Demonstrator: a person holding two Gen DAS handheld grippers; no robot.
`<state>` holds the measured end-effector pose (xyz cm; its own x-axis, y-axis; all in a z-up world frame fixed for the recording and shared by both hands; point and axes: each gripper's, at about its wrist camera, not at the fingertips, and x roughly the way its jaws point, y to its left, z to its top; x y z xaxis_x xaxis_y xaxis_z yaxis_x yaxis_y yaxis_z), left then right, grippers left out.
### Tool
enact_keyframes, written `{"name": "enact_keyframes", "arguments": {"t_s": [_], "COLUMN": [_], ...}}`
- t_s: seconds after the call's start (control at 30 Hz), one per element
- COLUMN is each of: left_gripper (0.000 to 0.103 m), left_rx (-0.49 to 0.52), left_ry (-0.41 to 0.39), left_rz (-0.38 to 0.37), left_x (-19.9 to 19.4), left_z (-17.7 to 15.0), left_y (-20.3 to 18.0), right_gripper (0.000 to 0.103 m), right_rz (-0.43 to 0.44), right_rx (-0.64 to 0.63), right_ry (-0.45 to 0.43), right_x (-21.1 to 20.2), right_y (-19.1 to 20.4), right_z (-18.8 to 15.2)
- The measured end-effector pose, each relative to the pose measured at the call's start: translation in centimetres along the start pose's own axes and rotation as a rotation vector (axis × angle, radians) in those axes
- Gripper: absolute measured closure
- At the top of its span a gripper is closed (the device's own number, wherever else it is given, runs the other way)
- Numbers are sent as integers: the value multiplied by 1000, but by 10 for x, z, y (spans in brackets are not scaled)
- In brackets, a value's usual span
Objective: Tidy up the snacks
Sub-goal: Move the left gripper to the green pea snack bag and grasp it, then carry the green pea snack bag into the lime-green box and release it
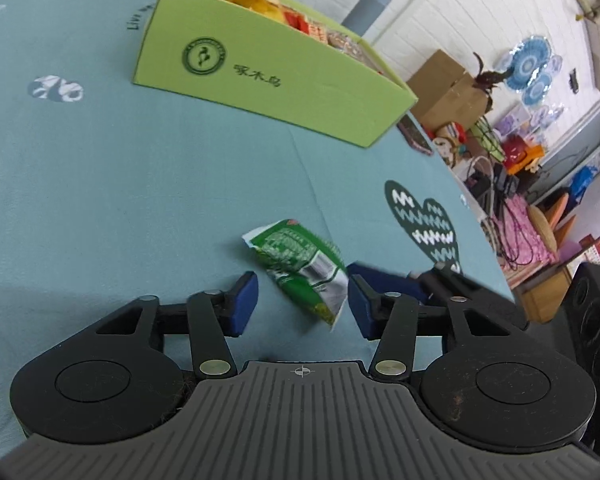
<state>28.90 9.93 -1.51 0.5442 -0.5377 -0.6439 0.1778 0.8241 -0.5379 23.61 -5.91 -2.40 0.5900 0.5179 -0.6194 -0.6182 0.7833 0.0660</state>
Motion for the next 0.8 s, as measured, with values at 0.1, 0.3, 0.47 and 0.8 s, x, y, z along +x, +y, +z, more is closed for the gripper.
{"name": "enact_keyframes", "arguments": {"t_s": [0.1, 0.3, 0.47, 0.8], "left_gripper": [82, 76, 75, 97], "left_rx": [6, -10, -4, 24], "left_ry": [6, -34, -22, -43], "left_rz": [-1, 0, 15, 34], "left_x": [2, -7, 1, 2], "left_z": [1, 6, 6, 5], "left_y": [-2, 0, -1, -11], "right_gripper": [10, 10, 13, 43], "right_rz": [8, -39, -43, -36], "right_rx": [-10, 13, 16, 20], "right_ry": [-14, -25, -23, -40], "right_x": [-4, -3, 4, 6], "right_y": [7, -3, -1, -7], "right_z": [0, 4, 5, 15]}}
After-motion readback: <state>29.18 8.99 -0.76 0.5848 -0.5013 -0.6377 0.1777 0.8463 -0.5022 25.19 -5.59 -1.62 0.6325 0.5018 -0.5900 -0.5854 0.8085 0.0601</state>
